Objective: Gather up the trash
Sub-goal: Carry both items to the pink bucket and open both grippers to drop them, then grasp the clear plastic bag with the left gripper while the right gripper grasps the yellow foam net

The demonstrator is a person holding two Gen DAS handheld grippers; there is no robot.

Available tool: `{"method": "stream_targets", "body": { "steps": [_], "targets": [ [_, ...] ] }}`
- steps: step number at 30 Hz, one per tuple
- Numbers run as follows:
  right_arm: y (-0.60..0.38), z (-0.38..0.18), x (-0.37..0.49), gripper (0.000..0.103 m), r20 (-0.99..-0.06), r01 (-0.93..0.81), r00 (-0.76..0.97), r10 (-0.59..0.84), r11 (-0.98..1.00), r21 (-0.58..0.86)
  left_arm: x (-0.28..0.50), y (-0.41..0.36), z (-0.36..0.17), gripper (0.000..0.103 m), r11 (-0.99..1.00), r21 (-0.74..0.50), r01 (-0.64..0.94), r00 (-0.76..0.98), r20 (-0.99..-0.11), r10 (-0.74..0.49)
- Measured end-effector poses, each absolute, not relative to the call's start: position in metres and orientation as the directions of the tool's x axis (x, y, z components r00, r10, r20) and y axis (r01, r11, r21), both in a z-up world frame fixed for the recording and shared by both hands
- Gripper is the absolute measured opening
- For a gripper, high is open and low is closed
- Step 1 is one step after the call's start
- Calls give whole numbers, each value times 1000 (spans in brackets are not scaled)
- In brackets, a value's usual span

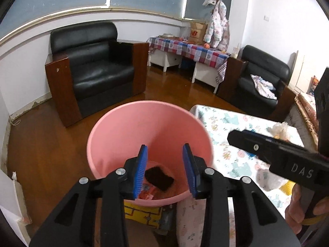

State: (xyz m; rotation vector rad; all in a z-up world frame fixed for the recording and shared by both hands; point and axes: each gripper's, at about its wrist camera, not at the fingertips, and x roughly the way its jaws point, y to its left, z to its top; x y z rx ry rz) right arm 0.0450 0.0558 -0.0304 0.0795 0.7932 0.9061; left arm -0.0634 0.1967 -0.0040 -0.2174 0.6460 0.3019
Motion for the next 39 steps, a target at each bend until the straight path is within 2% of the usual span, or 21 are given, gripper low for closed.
{"method": "stream_targets", "body": {
  "steps": [9, 15, 21, 27, 32, 39],
  "targets": [
    [-15, -31, 40, 37, -582, -608, 464, 668, 718, 339, -57, 145, 6, 36, 970, -117, -215, 799, -592, 106],
    [-95, -31, 33, 36, -567, -502, 580, 585, 805, 317, -47, 102, 5, 36, 987, -141, -76, 800, -600, -25],
    [-163, -44, 27, 36, -595, -368, 643, 482, 876, 312, -32, 67, -4, 36, 989, -144, 36, 759, -640, -121],
    [-204, -67, 19, 36, -634, -286, 637, 439, 898, 335, -11, 45, -18, 36, 970, -220, 104, 685, -692, -230],
    [-203, -75, 21, 36, -654, -268, 619, 434, 900, 344, 0, 28, -34, 36, 965, -226, 131, 628, -734, -258],
    [-201, -81, 25, 46, -673, -250, 596, 438, 898, 363, 17, 8, -48, 36, 967, -194, 163, 601, -758, -253]
  ]
}}
